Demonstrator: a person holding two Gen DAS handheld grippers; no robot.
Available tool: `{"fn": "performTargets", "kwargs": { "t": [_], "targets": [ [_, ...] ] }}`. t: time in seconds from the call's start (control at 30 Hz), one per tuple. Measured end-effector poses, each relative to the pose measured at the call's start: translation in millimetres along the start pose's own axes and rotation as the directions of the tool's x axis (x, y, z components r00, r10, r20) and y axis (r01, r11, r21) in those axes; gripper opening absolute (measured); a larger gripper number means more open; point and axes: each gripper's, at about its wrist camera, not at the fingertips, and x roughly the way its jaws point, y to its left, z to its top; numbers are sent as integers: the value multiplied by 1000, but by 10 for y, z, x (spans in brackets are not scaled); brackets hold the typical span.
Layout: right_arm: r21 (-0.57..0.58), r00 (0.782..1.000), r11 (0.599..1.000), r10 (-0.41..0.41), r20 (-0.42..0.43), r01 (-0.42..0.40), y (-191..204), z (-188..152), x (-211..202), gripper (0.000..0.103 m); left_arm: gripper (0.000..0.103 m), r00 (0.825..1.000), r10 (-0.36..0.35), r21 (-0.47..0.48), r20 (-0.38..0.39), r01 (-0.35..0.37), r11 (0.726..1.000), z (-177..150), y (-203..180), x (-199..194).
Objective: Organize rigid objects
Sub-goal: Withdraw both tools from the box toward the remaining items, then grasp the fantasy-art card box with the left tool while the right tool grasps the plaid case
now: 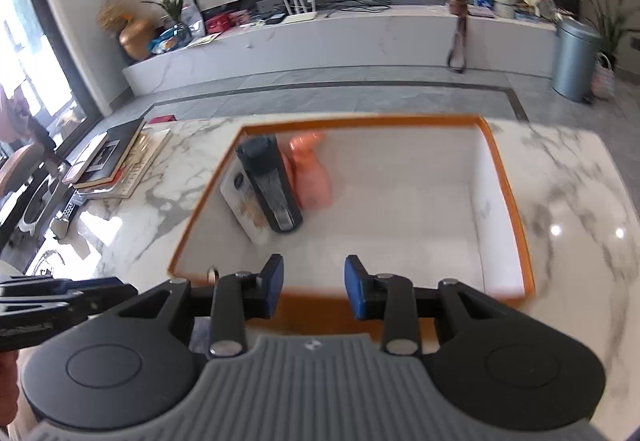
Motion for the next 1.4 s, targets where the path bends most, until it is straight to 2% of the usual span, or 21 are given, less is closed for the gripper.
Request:
{"fn": "performTargets", "kwargs": {
  "t": [0.07, 0.13, 0.17, 0.33, 0.37, 0.43, 0.57, 0.67, 0.87, 1.07, 1.13, 1.27, 1.4],
  "targets": [
    [8, 1000, 1000, 1, -30, -1, -35, -185, 11, 36, 33, 999, 31, 33, -43, -30, 999, -116, 10, 98],
    [2, 998, 1000, -14, -64, 14, -60, -358, 55, 37, 38, 995, 48, 21, -86, -46, 999, -189, 48, 167],
    [-7, 997, 1000, -24, -80, 24, -50, -443, 107, 37, 45, 993, 49, 12, -103, -48, 999, -222, 71, 203],
    [-30, 983, 996, -83, -162, 79, -102, -778, 184, 60, 62, 987, 93, 59, -135, -85, 995, -403, 56, 296],
    [-31, 981, 995, -94, -172, 90, -121, -814, 192, 62, 68, 985, 105, 75, -139, -95, 993, -421, 39, 325],
    [-26, 977, 995, -98, -188, 95, -154, -837, 214, 67, 72, 983, 117, 96, -144, -103, 990, -430, 6, 391],
    [-35, 979, 995, -101, -179, 96, -129, -785, 260, 67, 79, 978, 141, 100, -157, -126, 987, -400, -14, 571],
    [-77, 978, 994, -89, -189, 75, -53, -762, 375, 66, 79, 973, 138, 83, -183, -124, 989, -374, 34, 714],
    [-151, 972, 988, -52, -229, 17, 138, -754, 574, 64, 79, 970, 81, -29, -230, -90, 995, -290, 205, 896],
    [-230, 958, 973, -62, -279, -3, 298, -770, 807, 65, 78, 968, 90, 28, -235, -86, 996, -288, 111, 995],
    [-255, 953, 967, -79, -293, 2, 329, -793, 866, 65, 73, 962, 111, 45, -250, -103, 994, -298, 95, 1042],
    [-274, 948, 962, -92, -306, 5, 358, -831, 932, 67, 69, 960, 104, 41, -260, -97, 994, -316, 117, 1054],
    [-290, 950, 957, -101, -296, 12, 397, -841, 990, 70, 68, 948, 124, 10, -292, -127, 992, -336, 178, 1022]
  ]
}}
